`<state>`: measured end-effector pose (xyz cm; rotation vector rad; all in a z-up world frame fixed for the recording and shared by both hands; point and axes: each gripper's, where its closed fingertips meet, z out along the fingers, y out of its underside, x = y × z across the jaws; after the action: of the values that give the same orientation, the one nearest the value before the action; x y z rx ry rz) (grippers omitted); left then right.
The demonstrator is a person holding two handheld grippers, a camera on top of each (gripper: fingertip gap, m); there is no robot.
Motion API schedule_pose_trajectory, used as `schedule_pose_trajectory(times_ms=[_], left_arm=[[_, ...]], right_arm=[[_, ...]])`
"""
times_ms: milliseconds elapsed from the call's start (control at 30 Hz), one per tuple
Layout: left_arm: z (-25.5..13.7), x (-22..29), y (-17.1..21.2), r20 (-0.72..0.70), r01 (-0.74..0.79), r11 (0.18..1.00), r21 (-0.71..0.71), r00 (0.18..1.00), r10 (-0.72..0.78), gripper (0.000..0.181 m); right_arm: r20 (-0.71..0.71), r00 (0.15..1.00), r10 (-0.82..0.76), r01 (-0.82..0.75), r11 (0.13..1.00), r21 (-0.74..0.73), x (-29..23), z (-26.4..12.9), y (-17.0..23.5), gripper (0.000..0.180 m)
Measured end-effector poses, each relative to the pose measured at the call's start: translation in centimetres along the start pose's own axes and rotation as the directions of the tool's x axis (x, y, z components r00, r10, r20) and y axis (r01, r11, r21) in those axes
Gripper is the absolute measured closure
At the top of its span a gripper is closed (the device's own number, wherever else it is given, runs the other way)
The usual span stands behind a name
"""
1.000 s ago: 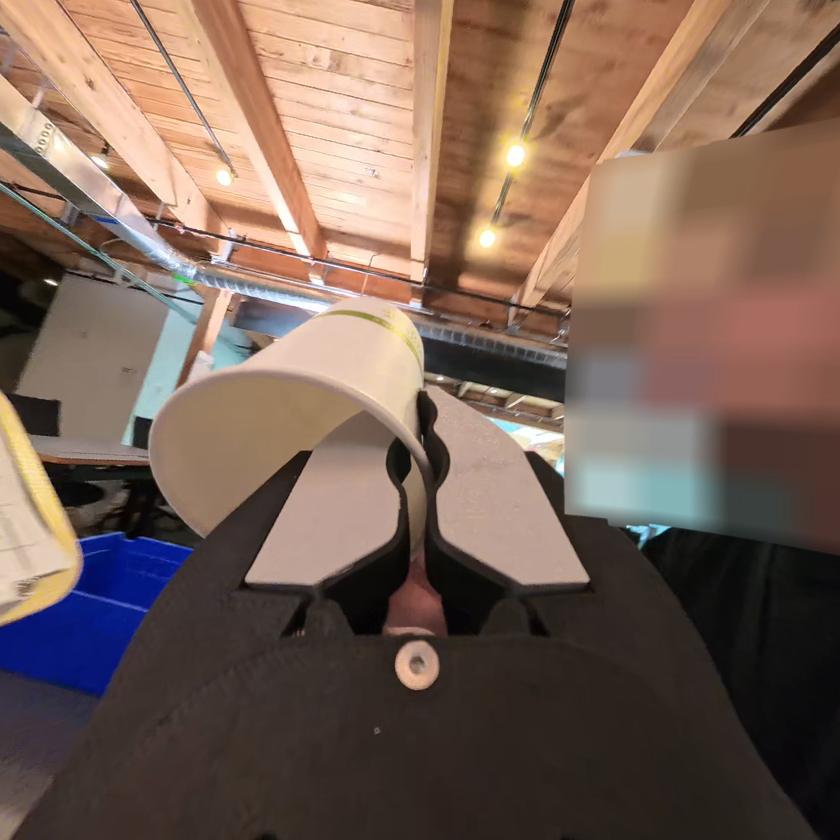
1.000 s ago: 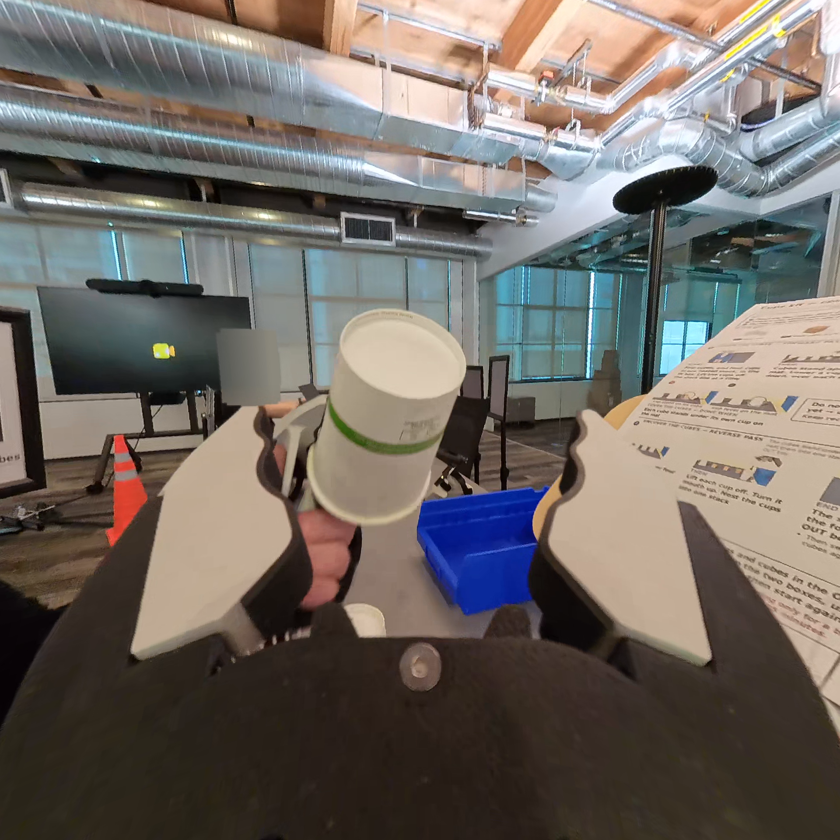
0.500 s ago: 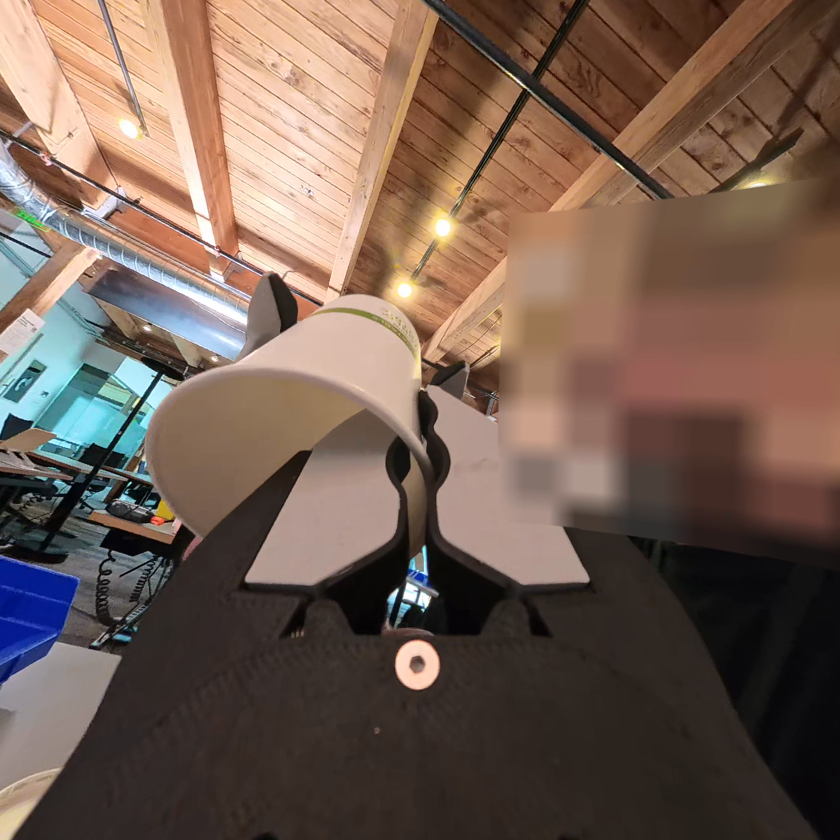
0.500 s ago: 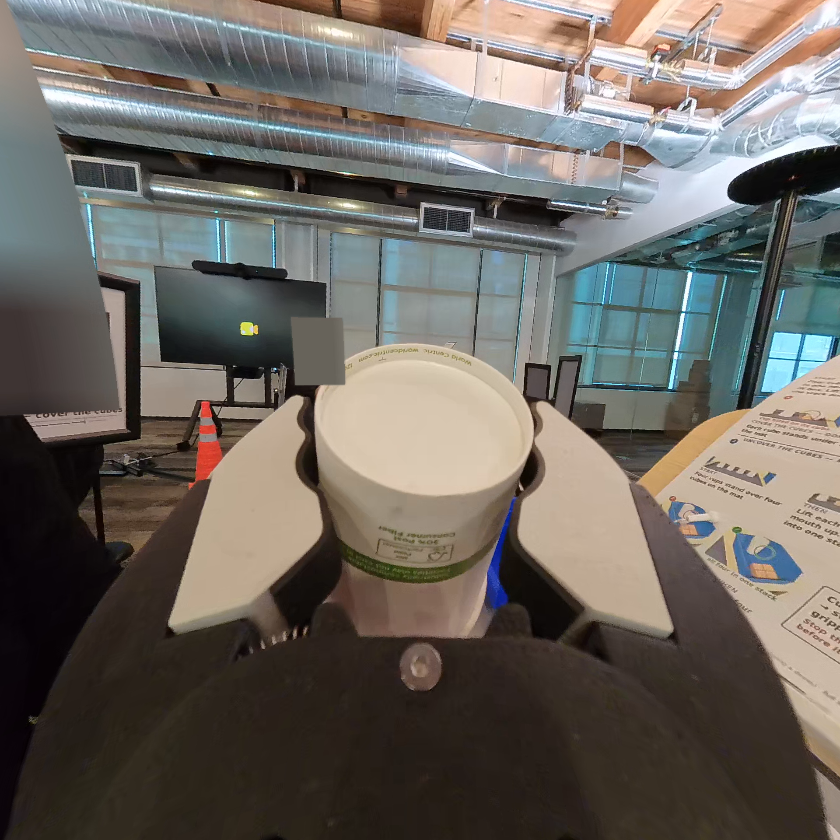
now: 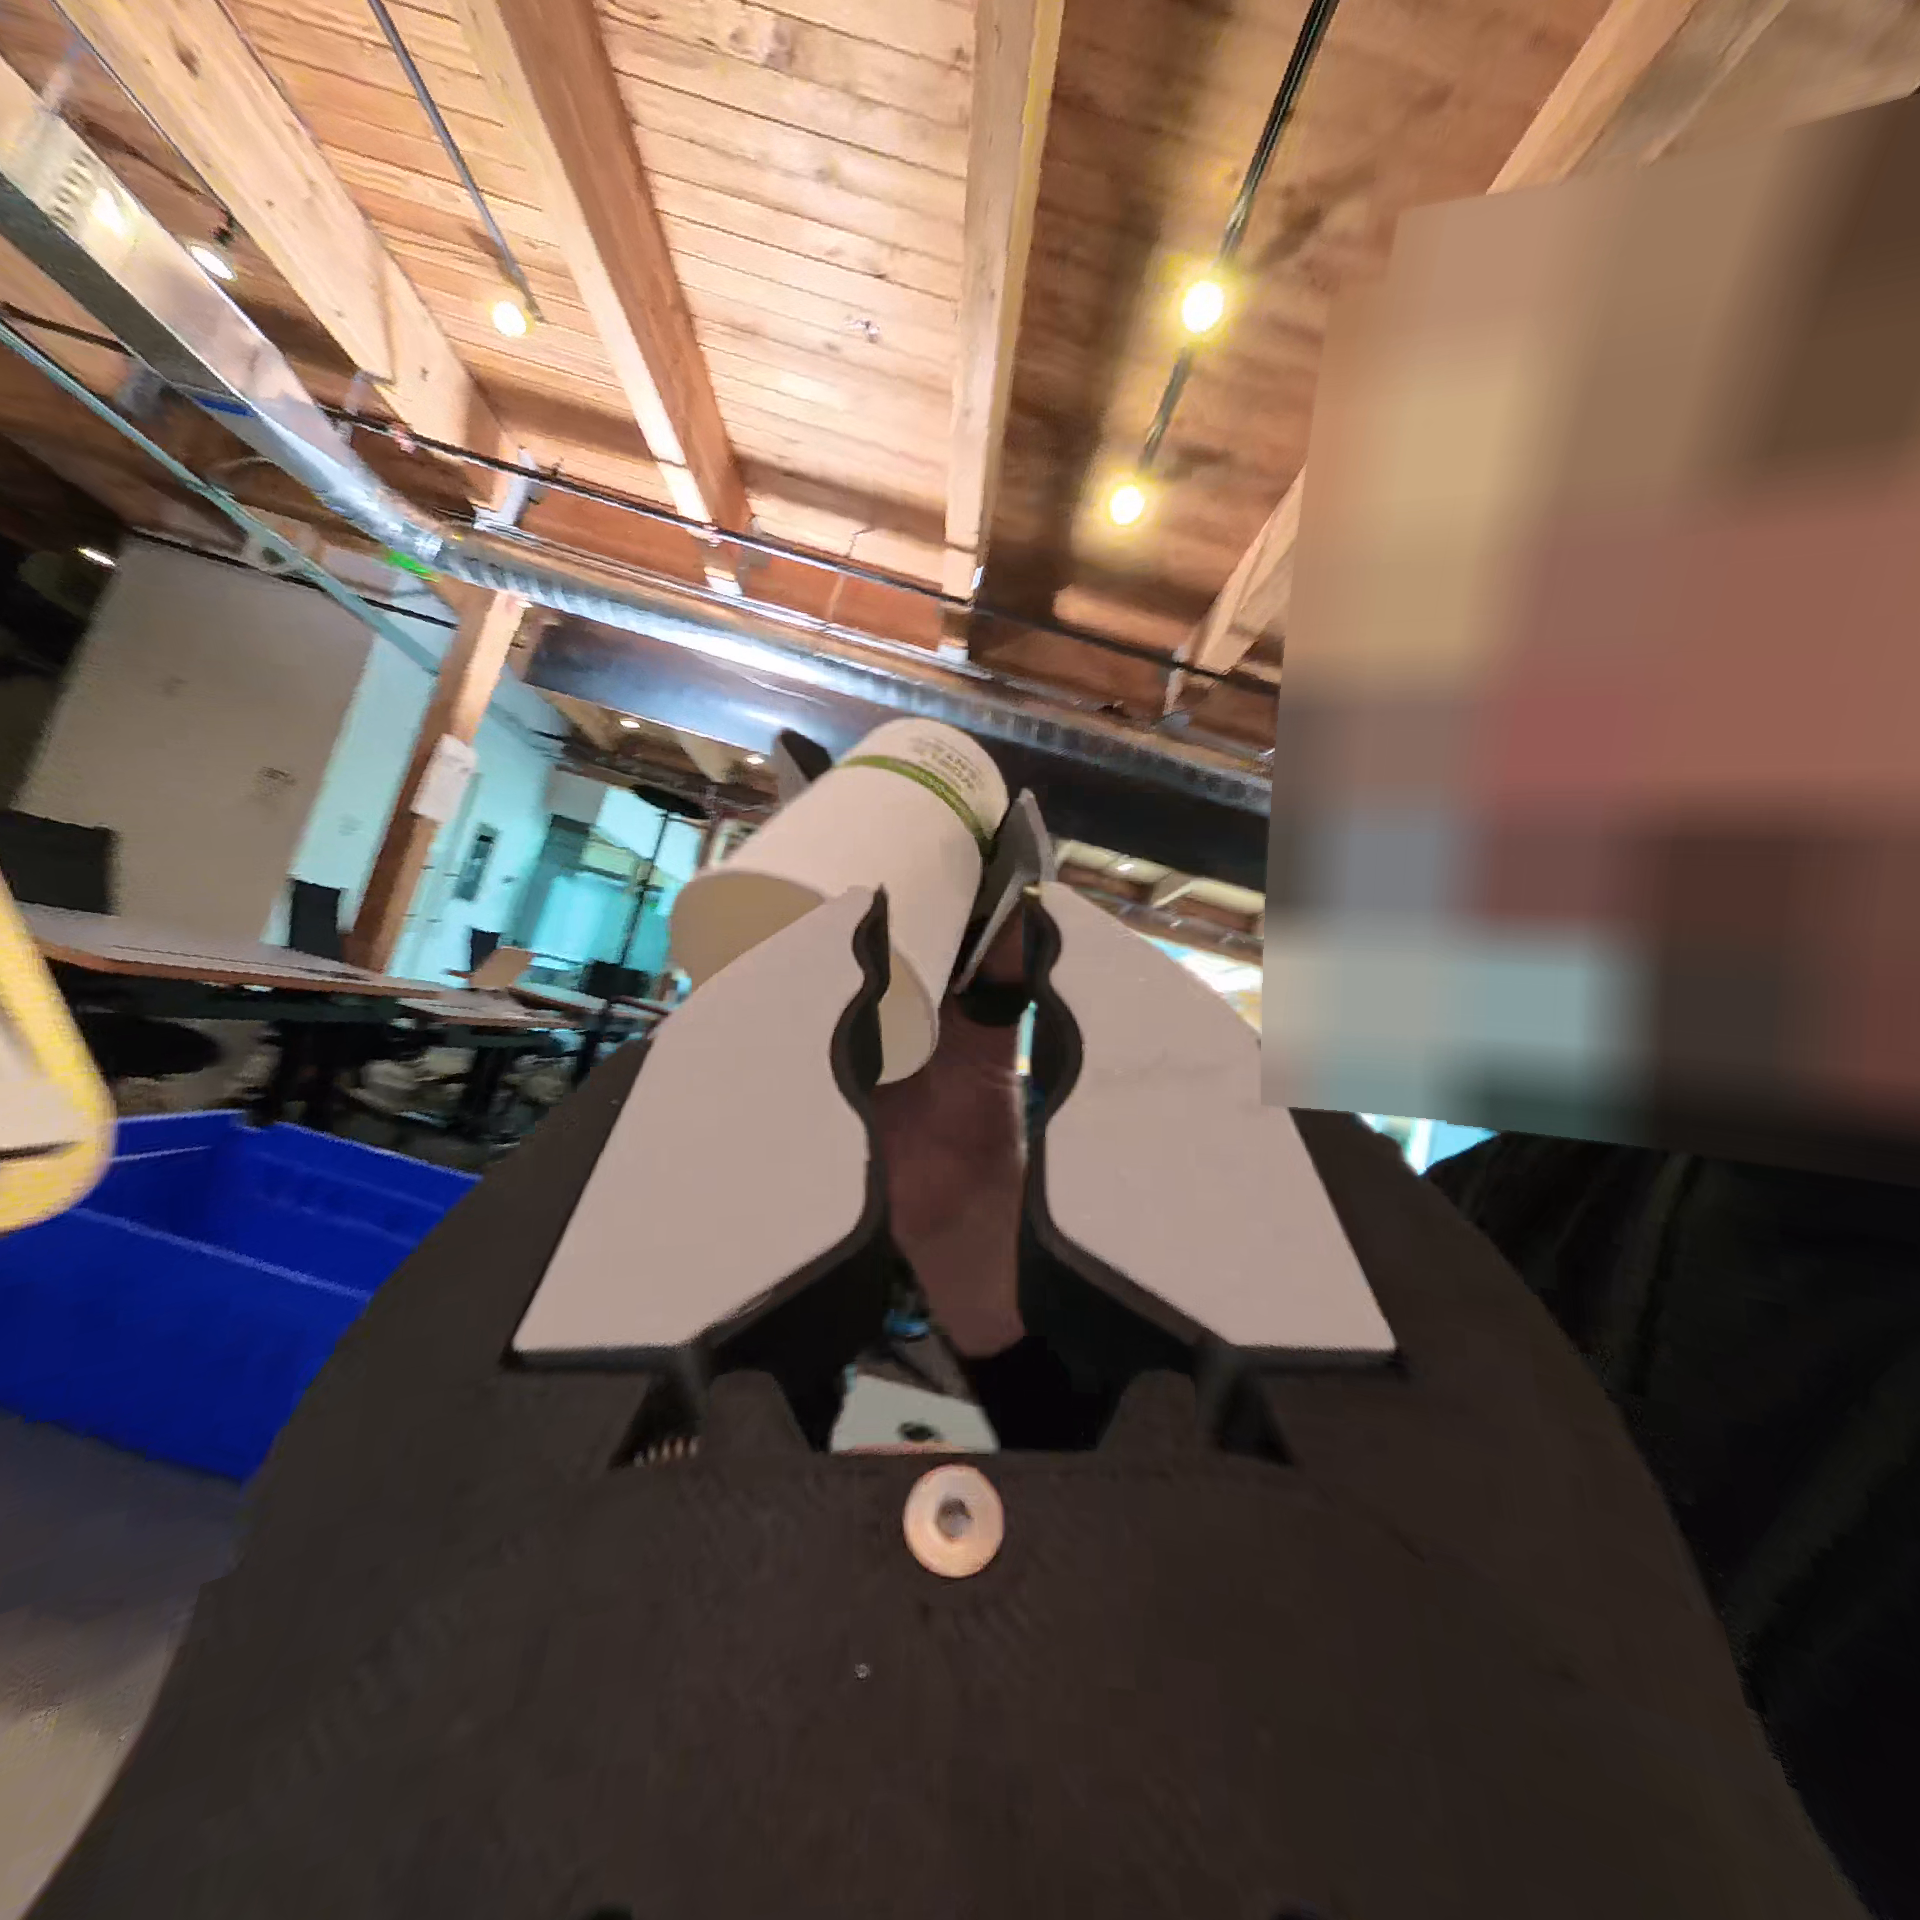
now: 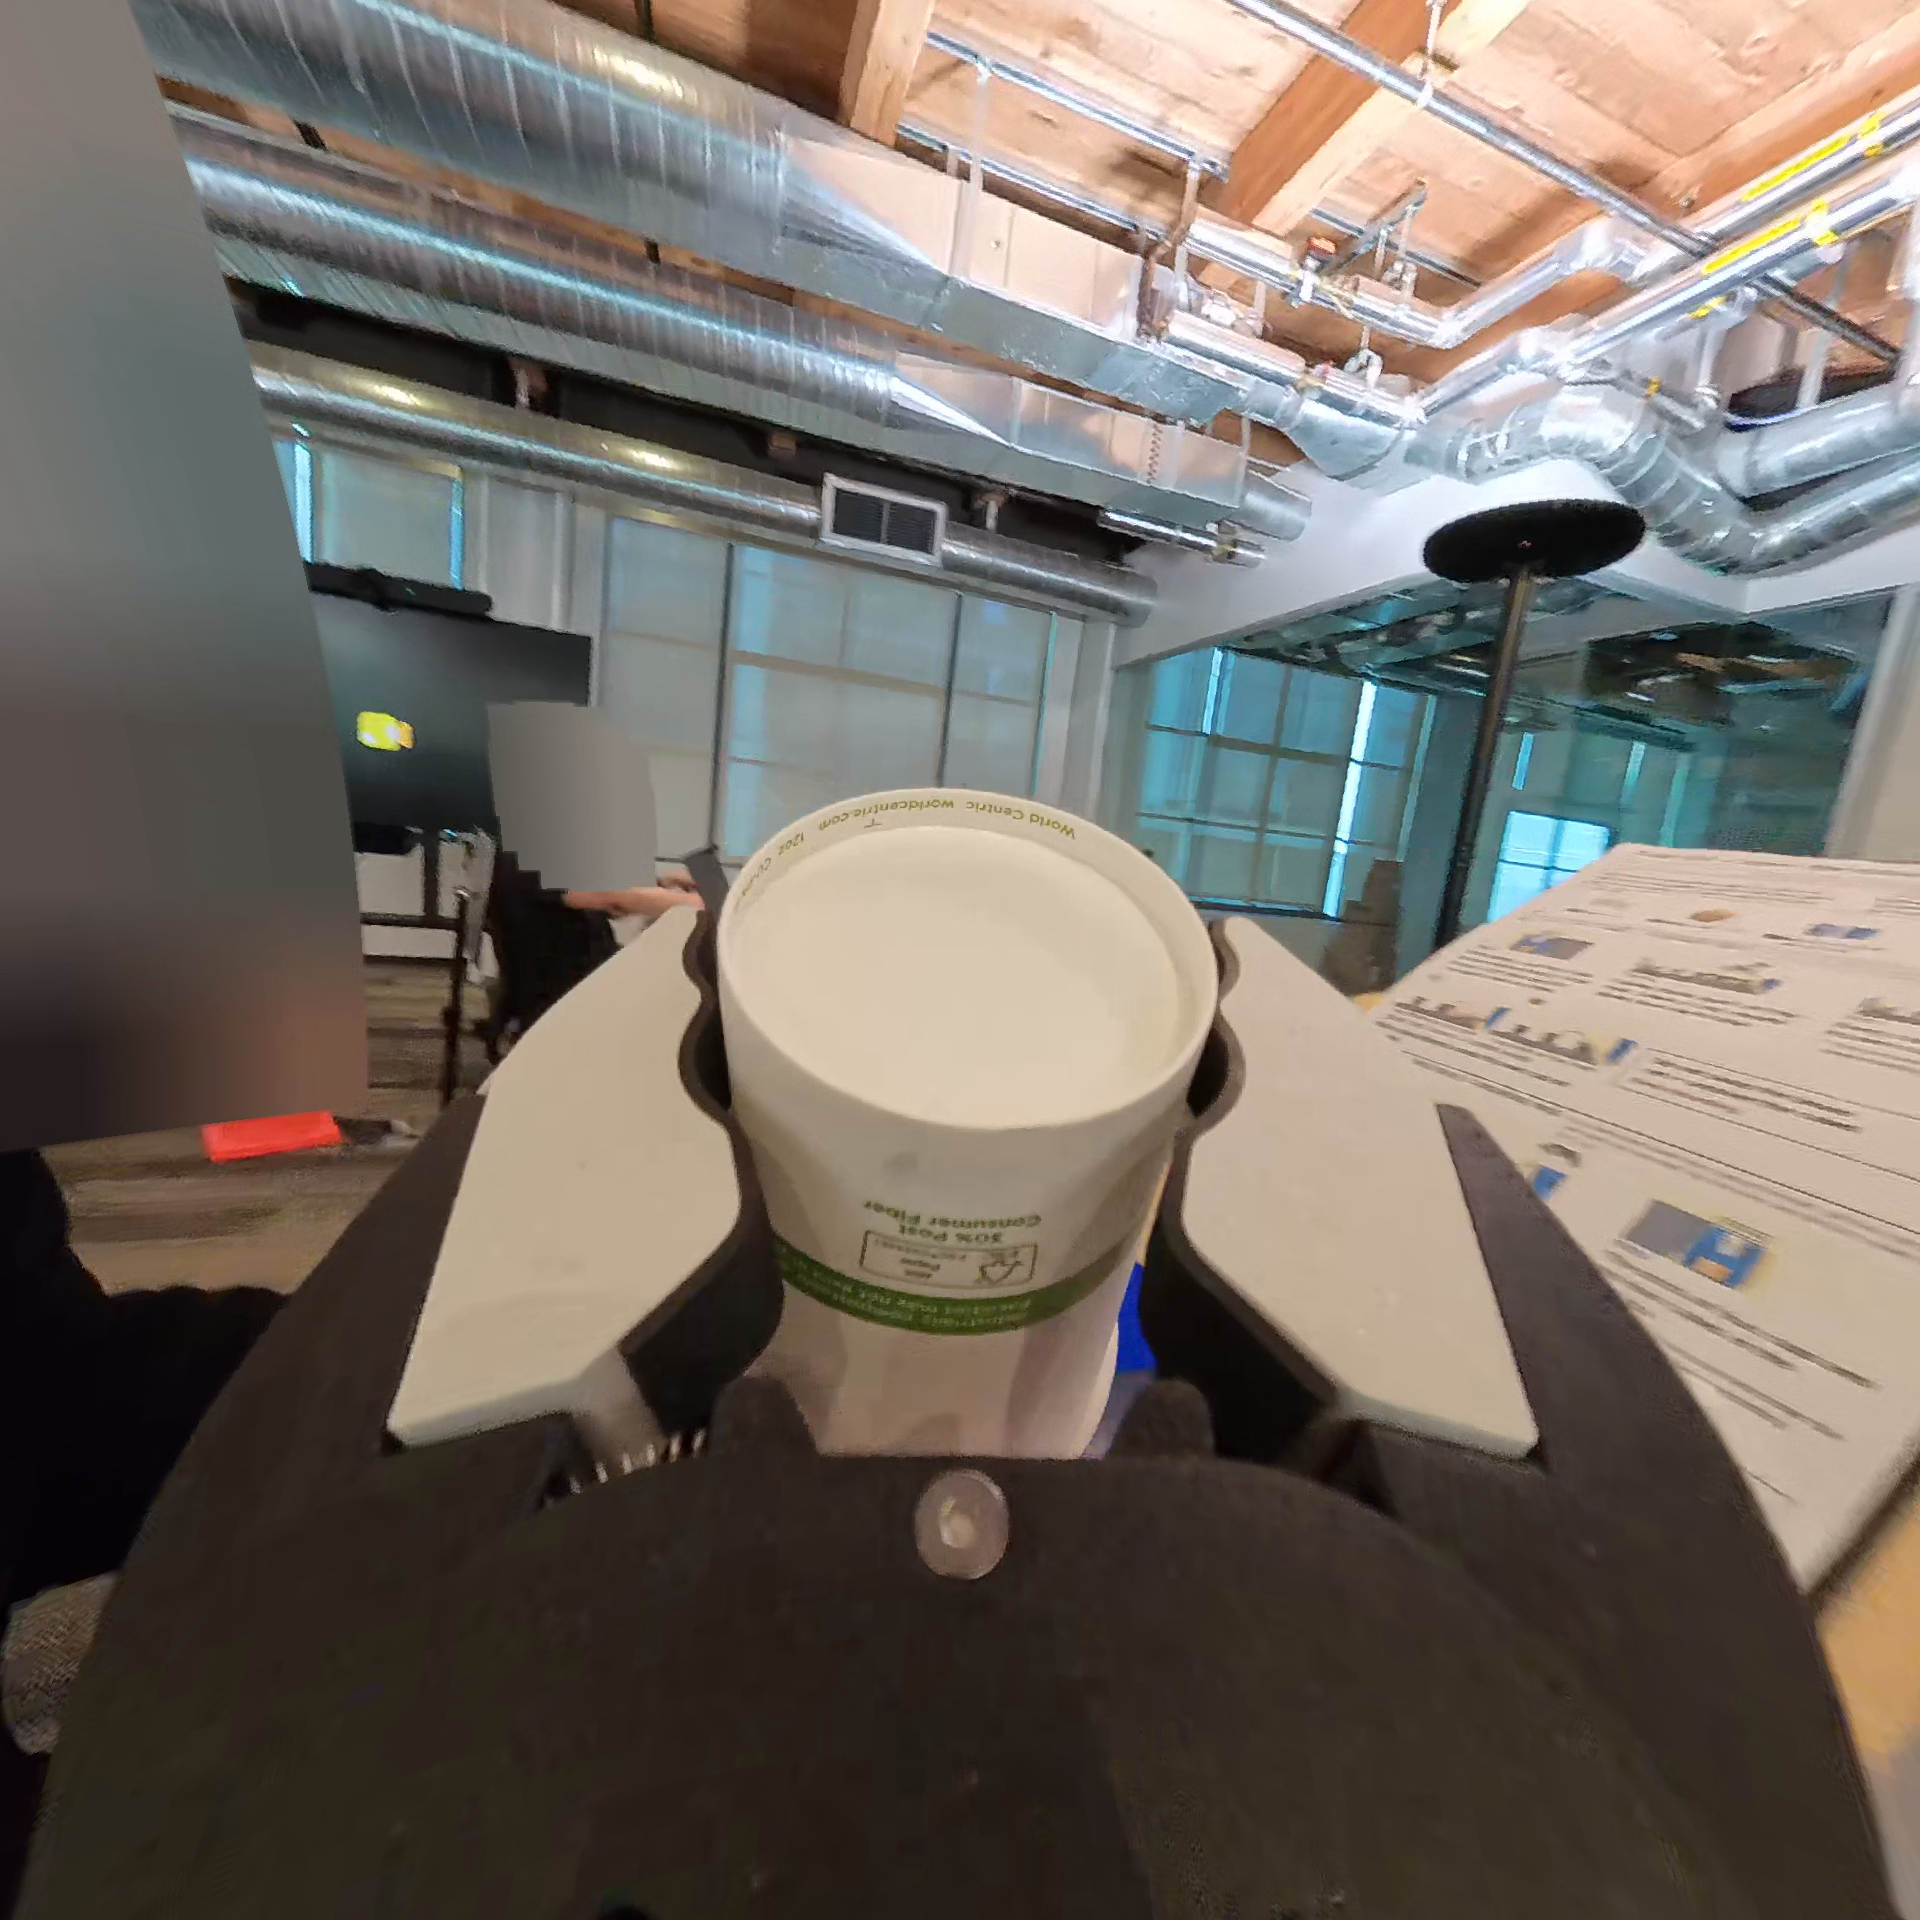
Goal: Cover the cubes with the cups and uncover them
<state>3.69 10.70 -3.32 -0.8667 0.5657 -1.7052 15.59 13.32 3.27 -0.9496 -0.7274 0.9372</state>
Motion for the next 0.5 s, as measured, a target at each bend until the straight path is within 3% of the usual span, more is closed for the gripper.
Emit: schedule_pose_trajectory(times_ms=[33,133,333,500], left_arm=[[-0.7,-0.1,-0.5,0.027,-0.052,0.998,-0.023,0.998,0.052,0.165],[-2.8,-0.9,-1.7,0.135,-0.203,0.974,-0.104,0.967,0.216,0.181],[-6.1,-1.3,-3.6,0.259,-0.325,0.927,-0.189,0.894,0.366,0.181],[-7.6,-1.3,-4.5,0.305,-0.361,0.906,-0.222,0.857,0.416,0.181]], right_arm=[[-0.023,1.0,-0.017,0.016,1.0,-0.021,0.4,-0.7,-0.2,0.091],[-0.068,0.996,-0.055,0.05,0.997,-0.066,1.3,-3.2,-0.8,0.091],[-0.145,0.985,-0.099,0.065,0.973,-0.222,2.8,-8.2,1.2,0.091],[-0.167,0.983,-0.069,0.008,0.94,-0.34,3.2,-11.3,5.3,0.091]])
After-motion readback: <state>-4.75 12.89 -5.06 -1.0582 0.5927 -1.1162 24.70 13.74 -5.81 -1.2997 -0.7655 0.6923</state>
